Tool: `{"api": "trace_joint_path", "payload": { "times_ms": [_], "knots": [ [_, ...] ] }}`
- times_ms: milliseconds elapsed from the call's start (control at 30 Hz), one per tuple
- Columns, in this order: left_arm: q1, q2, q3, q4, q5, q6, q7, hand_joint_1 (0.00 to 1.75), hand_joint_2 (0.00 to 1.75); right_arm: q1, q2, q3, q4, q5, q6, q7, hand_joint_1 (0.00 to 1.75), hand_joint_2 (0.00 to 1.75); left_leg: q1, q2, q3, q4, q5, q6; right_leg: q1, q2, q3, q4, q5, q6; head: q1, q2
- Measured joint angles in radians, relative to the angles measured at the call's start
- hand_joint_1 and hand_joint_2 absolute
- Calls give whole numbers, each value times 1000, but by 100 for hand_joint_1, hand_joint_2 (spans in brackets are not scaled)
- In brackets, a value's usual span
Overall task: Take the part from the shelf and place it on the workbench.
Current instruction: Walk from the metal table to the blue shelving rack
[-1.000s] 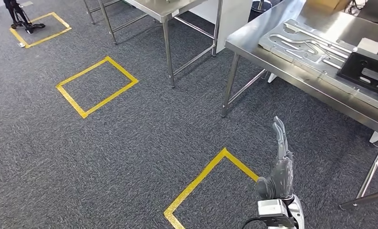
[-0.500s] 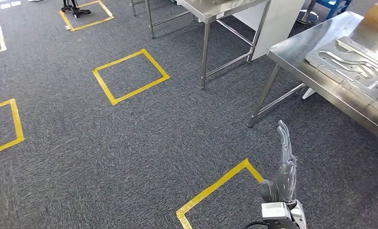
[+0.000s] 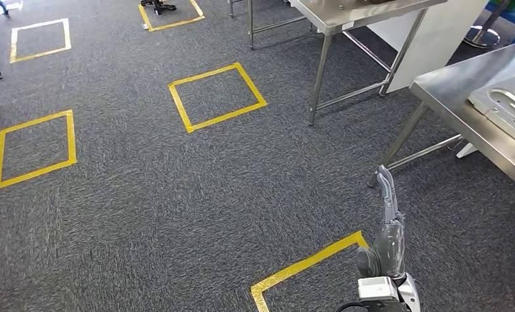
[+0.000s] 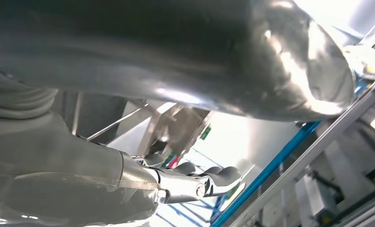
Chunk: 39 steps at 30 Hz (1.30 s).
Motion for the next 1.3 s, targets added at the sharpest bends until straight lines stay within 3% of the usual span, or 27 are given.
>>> {"api": "trace_joint_path", "payload": {
  "times_ms": [67,133,200,267,333,367,400,433,500,567,600,633,700,767,833,867,900,933,1000,1033,1067,1133,1200,1233,1300],
  "knots": [
    [-1,0,0,0,-1,0,0,0,0,1,0,-1,-2,1,0,-1,0,0,-8,9,15,-37,4,11,4,-19,4,-1,-4,10,3,0],
    [2,0,0,0,-1,0,0,0,0,0,0,-2,-3,1,1,-1,0,0,-7,-14,17,-45,10,22,2,-26,11,-1,-9,21,4,0],
    [1,0,0,0,-1,0,1,0,0,-1,-1,-4,-6,1,2,-1,0,0,-2,-36,23,-57,17,34,-2,17,-3,43,-43,29,8,0],
    [-4,-2,0,0,-4,0,1,0,0,2,-3,-7,-7,1,3,0,0,0,-1,-57,24,-60,21,42,-4,70,-62,162,-105,33,12,0],
    [-6,-4,0,0,-7,0,2,0,0,5,-5,-11,-6,1,8,1,0,0,-2,-83,22,-59,21,44,-4,84,-123,267,-133,35,14,0],
    [-5,-4,0,0,-7,0,3,0,0,5,-6,-13,-6,1,10,2,0,0,-2,-97,23,-58,21,43,-4,87,-132,272,-119,35,14,0],
    [-5,-5,0,0,-8,1,4,0,0,5,-6,-15,-7,1,13,2,0,0,-2,-111,24,-56,20,42,-5,90,-122,239,-85,34,14,0],
    [-6,-6,0,0,-8,1,4,0,0,5,-6,-17,-7,1,15,2,0,0,-1,-124,25,-53,19,40,-7,99,-96,175,-42,34,14,0],
    [-9,-7,0,0,-10,2,5,0,0,4,-7,-20,-7,1,17,2,0,0,-3,-150,22,-44,15,33,-11,137,-47,58,9,30,14,0],
    [-11,-8,0,0,-12,4,5,0,0,4,-7,-22,-8,0,19,4,0,0,-2,-170,13,-39,15,21,-9,156,-33,19,12,24,14,0],
    [-11,-8,0,0,-13,4,5,0,0,3,-7,-22,-9,-1,20,4,0,0,-1,-180,8,-40,17,15,-8,147,-33,17,14,19,14,0],
    [-10,-8,0,0,-14,5,5,0,0,2,-7,-22,-9,-1,21,4,0,0,1,-180,6,-39,17,9,-8,136,-31,14,16,12,14,0],
    [-8,-9,0,0,-16,5,5,0,0,0,-7,-22,-10,-1,27,4,0,0,0,-139,-12,-1,-8,1,-10,114,-26,6,20,-3,9,0],
    [-12,-9,0,0,-16,6,4,0,0,-1,-7,-22,-10,-2,35,5,0,0,0,-82,-67,116,-70,-6,-7,87,-22,2,19,-13,4,0],
    [-14,-9,0,0,-16,7,4,0,0,-1,-7,-22,-10,-2,40,5,0,0,4,-65,-126,235,-115,-11,-3,57,-21,3,15,-16,2,0],
    [-13,-9,0,0,-16,7,4,0,0,-2,-7,-22,-10,-3,43,5,0,0,5,-62,-133,250,-112,-12,-2,44,-19,3,14,-16,2,0],
    [-12,-9,0,0,-16,7,4,0,0,-3,-7,-22,-10,-3,47,6,0,0,6,-58,-119,224,-90,-12,-1,31,-17,4,11,-15,2,0],
    [-11,-8,0,0,-16,8,4,0,0,-4,-8,-22,-10,-3,49,7,0,0,7,-50,-86,163,-57,-10,-1,19,-14,4,9,-13,2,0],
    [-12,-8,0,0,-16,9,4,0,0,-9,-8,-21,-10,-3,53,8,0,0,1,-12,-13,24,-5,0,2,-2,-6,5,2,-6,2,0],
    [-13,-8,0,0,-16,9,4,0,0,-12,-8,-21,-10,-2,53,9,0,0,-3,0,7,-17,5,5,4,-11,-3,5,-1,-1,3,0],
    [-14,-8,0,0,-16,10,4,0,0,-15,-7,-21,-9,-2,54,9,0,0,-7,5,14,-33,6,10,6,-20,-1,5,-3,4,3,0],
    [-12,-7,0,0,-16,10,3,0,0,-22,-7,-18,-7,0,54,10,0,0,-7,-18,12,-38,11,20,7,-37,2,4,-6,14,3,0],
    [-10,-6,0,0,-16,8,3,0,0,-30,-7,-15,-5,1,54,10,0,0,-3,-39,17,-51,18,32,2,-10,-2,29,-29,23,6,0],
    [-11,-6,0,0,-16,8,3,0,0,-32,-7,-15,-5,1,54,10,0,0,-1,-49,21,-56,22,37,0,18,-18,67,-54,27,7,0],
    [-14,-7,0,0,-16,6,3,0,0,-31,-8,-14,-1,2,54,10,0,0,-2,-71,21,-57,24,41,-2,70,-80,193,-114,29,10,0]
  ]
}}
